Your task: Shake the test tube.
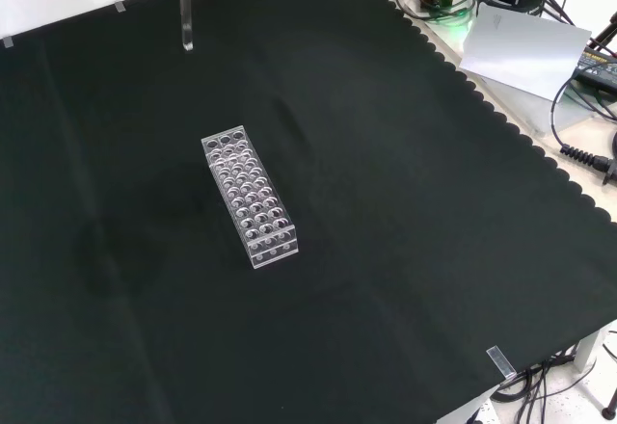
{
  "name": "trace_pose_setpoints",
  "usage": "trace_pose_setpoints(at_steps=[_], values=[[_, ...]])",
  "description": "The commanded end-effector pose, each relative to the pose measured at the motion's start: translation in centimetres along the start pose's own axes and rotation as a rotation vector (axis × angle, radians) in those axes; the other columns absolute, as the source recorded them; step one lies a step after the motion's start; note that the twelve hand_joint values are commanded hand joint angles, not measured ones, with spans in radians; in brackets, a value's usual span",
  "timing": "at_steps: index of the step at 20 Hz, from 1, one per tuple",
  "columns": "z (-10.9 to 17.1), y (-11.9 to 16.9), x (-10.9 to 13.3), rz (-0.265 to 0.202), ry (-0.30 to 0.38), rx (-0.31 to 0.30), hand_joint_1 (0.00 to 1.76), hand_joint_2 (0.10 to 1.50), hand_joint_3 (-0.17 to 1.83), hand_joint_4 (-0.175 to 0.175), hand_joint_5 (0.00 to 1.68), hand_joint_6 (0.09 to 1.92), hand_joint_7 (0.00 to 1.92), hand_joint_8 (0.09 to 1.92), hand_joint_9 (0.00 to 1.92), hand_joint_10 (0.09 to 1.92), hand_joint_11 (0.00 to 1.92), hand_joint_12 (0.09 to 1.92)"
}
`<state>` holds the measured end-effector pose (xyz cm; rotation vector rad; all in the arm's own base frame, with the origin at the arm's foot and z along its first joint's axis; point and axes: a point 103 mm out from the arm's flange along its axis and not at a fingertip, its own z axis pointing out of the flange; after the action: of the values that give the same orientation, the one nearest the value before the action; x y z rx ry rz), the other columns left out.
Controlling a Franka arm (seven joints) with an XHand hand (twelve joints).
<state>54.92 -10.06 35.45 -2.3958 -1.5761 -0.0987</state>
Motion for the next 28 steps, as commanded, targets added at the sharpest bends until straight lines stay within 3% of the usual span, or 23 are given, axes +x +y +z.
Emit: trace_pose_setpoints(at_steps=[1, 6, 11, 16, 19, 24, 28], values=[[-0.9, 0.2, -1.4, 0.031, -0.006, -0.028, 1.33, 0.55, 0.78, -0.175, 1.37, 0.51, 1.42, 0.51, 1.66, 0.66, 1.27, 0.85], [0.0, -0.3, 2.5, -0.045, 0.027, 0.000, 1.33, 0.55, 0.78, -0.175, 1.37, 0.51, 1.42, 0.51, 1.66, 0.66, 1.27, 0.86], [2.5, -1.2, 8.9, -0.147, 0.063, 0.067, 1.33, 0.55, 0.79, -0.175, 1.37, 0.52, 1.42, 0.52, 1.66, 0.66, 1.27, 0.86], [4.5, -3.0, 15.8, -0.281, 0.102, 0.123, 1.33, 0.55, 0.79, -0.175, 1.36, 0.52, 1.42, 0.52, 1.66, 0.66, 1.27, 0.86], [5.0, -4.0, 18.8, -0.335, 0.120, 0.137, 1.33, 0.55, 0.79, -0.175, 1.36, 0.52, 1.42, 0.52, 1.66, 0.67, 1.27, 0.86], [5.1, -4.6, 20.7, -0.360, 0.136, 0.144, 1.33, 0.55, 0.79, -0.175, 1.36, 0.52, 1.42, 0.52, 1.66, 0.67, 1.27, 0.86], [4.7, -4.2, 18.6, -0.314, 0.138, 0.131, 1.33, 0.55, 0.79, -0.175, 1.36, 0.52, 1.42, 0.52, 1.66, 0.67, 1.27, 0.86]])
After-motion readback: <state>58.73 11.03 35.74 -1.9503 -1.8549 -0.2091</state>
